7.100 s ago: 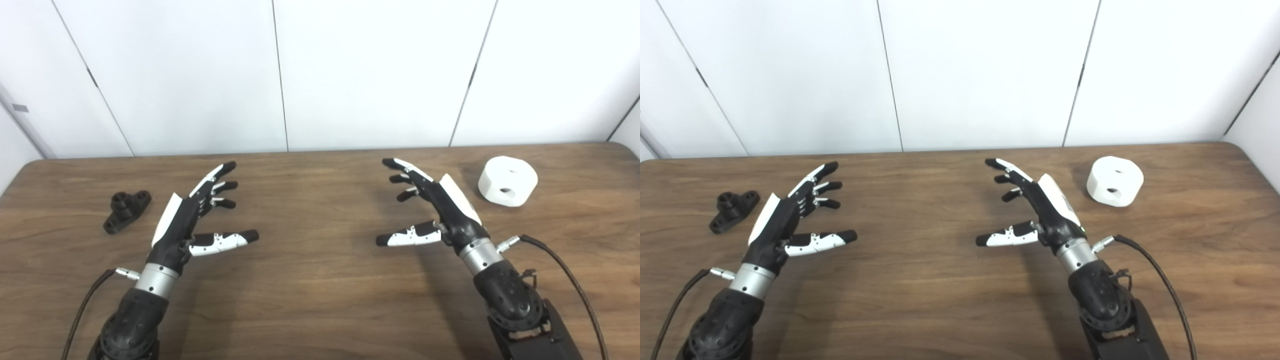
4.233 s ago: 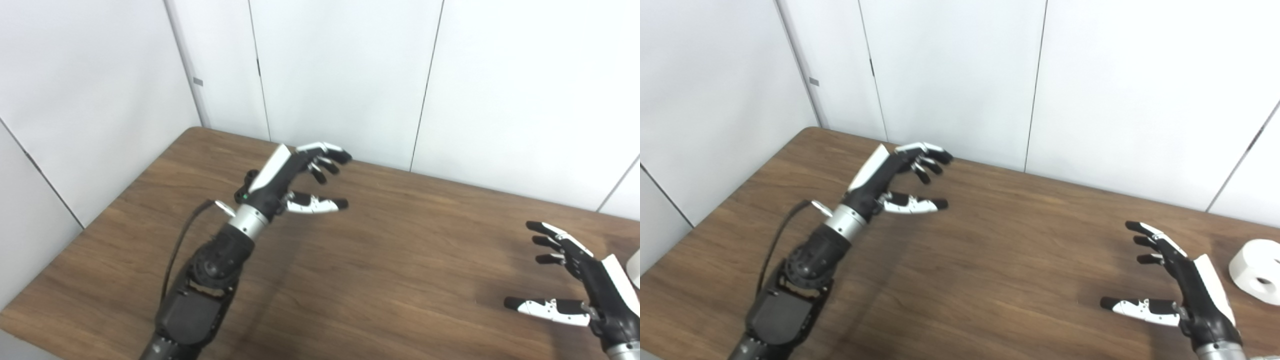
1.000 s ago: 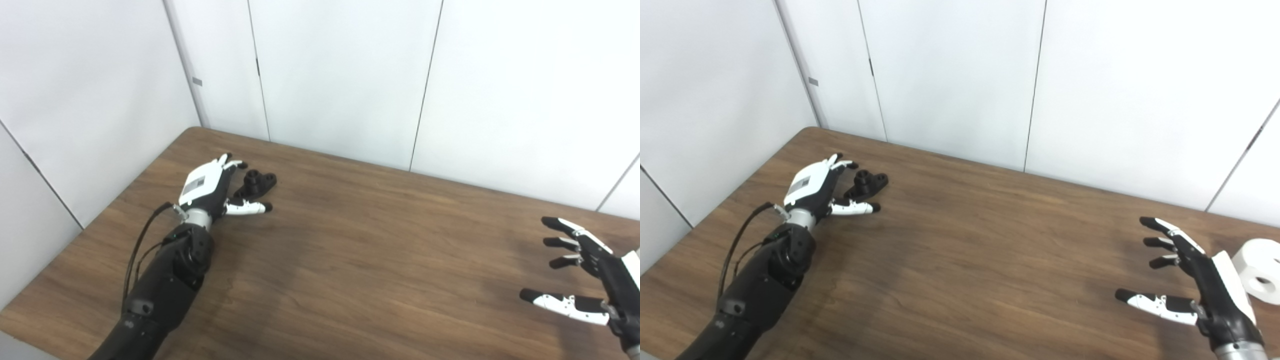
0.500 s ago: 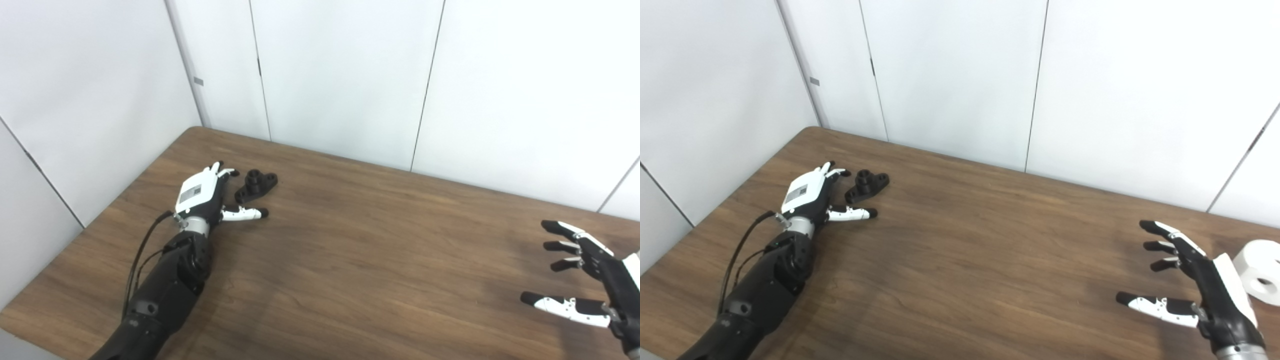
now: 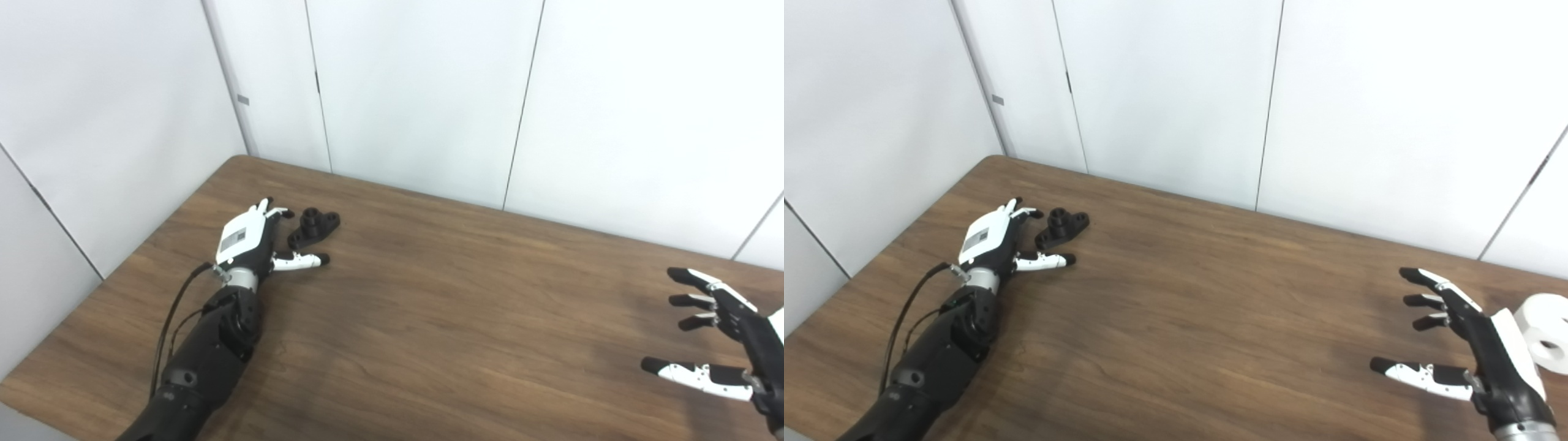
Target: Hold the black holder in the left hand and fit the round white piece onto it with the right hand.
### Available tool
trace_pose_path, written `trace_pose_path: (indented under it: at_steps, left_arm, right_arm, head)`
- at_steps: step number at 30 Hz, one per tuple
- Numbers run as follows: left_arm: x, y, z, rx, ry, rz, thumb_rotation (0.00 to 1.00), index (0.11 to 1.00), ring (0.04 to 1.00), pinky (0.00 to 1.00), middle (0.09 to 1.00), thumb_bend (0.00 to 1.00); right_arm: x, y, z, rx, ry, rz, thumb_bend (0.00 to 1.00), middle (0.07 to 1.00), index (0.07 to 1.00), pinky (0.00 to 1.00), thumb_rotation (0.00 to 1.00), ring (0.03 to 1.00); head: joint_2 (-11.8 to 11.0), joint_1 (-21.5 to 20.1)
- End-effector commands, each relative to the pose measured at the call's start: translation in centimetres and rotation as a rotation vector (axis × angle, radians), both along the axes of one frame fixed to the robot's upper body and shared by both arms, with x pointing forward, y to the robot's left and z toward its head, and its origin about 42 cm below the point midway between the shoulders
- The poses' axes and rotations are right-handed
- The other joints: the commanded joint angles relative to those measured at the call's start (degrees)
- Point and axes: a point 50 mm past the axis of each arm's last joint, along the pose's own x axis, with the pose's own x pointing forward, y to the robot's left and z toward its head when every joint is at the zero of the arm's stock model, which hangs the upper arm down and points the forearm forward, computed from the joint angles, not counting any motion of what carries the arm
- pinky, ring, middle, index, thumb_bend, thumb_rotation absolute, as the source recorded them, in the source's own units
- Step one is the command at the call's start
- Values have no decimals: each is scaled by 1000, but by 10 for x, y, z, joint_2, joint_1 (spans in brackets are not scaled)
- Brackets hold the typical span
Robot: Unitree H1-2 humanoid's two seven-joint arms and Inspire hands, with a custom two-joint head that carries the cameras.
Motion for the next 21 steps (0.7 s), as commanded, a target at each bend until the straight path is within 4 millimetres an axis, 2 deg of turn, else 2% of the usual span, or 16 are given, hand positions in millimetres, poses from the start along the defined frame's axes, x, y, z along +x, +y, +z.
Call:
trace_pose_path:
  at_steps: [1, 4, 6, 12, 15, 21]
  left_arm:
    - [14, -4, 20, -48, -135, -3, 303, 748, 1000, 952, 983, 883]
    - [19, -13, 17, -139, -163, 10, 247, 714, 1000, 926, 962, 820]
    - [21, -17, 15, -169, -168, 10, 238, 699, 1000, 916, 954, 819]
    - [25, -26, 6, -207, -159, 13, 346, 675, 1000, 944, 949, 836]
    - [26, -27, 3, -216, -151, 21, 385, 686, 1000, 940, 952, 855]
    - [29, -27, -1, -215, -141, 24, 387, 688, 1000, 936, 956, 868]
  right_arm:
    - [4, -2, 20, -12, -72, 5, 591, 843, 804, 590, 10, 752]
    - [3, -2, 21, -7, -75, 5, 581, 842, 801, 575, 9, 743]
    - [2, -3, 22, 2, -70, 3, 577, 841, 800, 573, 2, 744]
    - [-3, -5, 24, 8, -67, -7, 562, 848, 792, 568, 0, 742]
    - [-5, -6, 25, 4, -65, -14, 546, 846, 794, 569, 31, 735]
    - [-8, -9, 26, 11, -61, -23, 530, 845, 799, 549, 60, 722]
  head:
    - [2, -3]
    - [3, -4]
    - [6, -6]
    - [9, -10]
    - [11, -14]
    - [15, -16]
